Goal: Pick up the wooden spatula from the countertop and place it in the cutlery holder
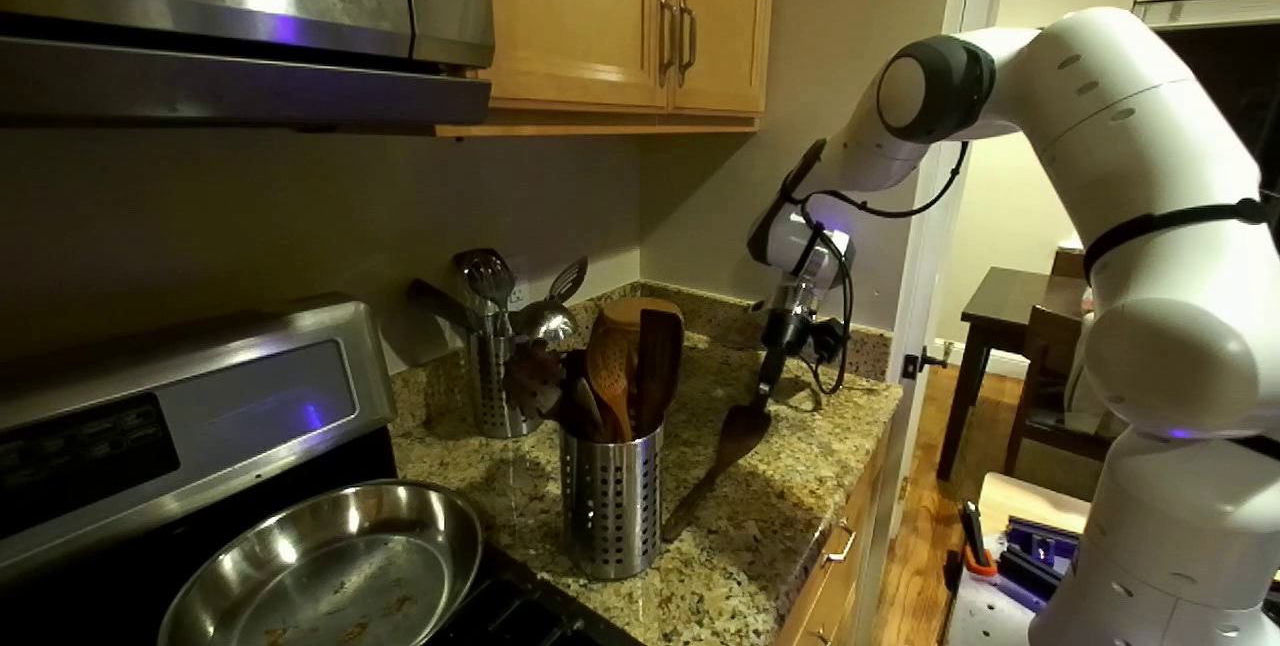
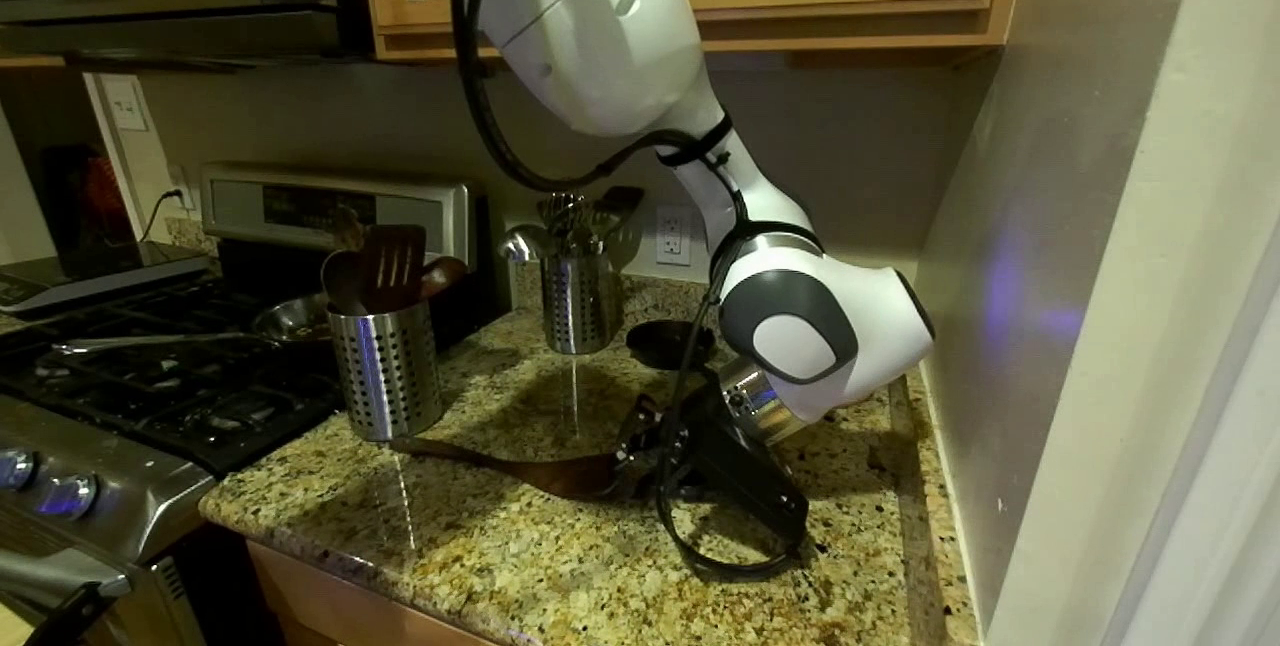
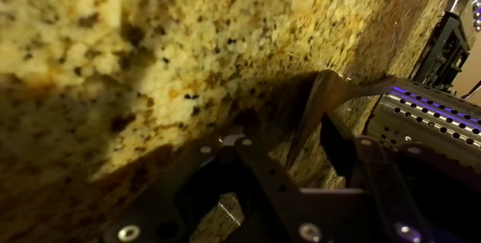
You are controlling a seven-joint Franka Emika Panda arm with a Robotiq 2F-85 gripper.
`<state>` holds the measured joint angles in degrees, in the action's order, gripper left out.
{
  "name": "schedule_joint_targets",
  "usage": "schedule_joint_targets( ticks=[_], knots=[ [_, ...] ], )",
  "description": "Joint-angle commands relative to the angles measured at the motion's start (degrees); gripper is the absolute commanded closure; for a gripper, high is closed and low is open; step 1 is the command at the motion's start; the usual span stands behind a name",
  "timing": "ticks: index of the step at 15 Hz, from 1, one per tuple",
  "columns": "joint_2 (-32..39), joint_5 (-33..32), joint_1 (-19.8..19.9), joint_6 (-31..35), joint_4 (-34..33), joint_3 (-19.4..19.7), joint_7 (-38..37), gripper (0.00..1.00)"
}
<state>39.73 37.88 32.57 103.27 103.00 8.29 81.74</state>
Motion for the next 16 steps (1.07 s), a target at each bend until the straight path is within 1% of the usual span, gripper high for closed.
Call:
schedule_joint_targets(
  ticks=[1, 3, 4, 5, 6, 16],
  knots=[
    [0.1, 0.7, -0.01, 0.91, -0.63, -0.05, -0.69, 0.22],
    [0.22, 0.64, -0.15, 0.69, -0.76, -0.21, -0.72, 0.1],
    [0.18, 0.63, -0.21, 0.6, -0.68, -0.28, -0.67, 0.03],
    [0.15, 0.66, -0.24, 0.53, -0.61, -0.37, -0.61, 0.01],
    [0.16, 0.7, -0.22, 0.28, -0.56, -0.51, -0.56, 0.0],
    [-0.07, 0.13, -0.88, -0.8, 0.21, -1.39, -0.01, 0.0]
  ],
)
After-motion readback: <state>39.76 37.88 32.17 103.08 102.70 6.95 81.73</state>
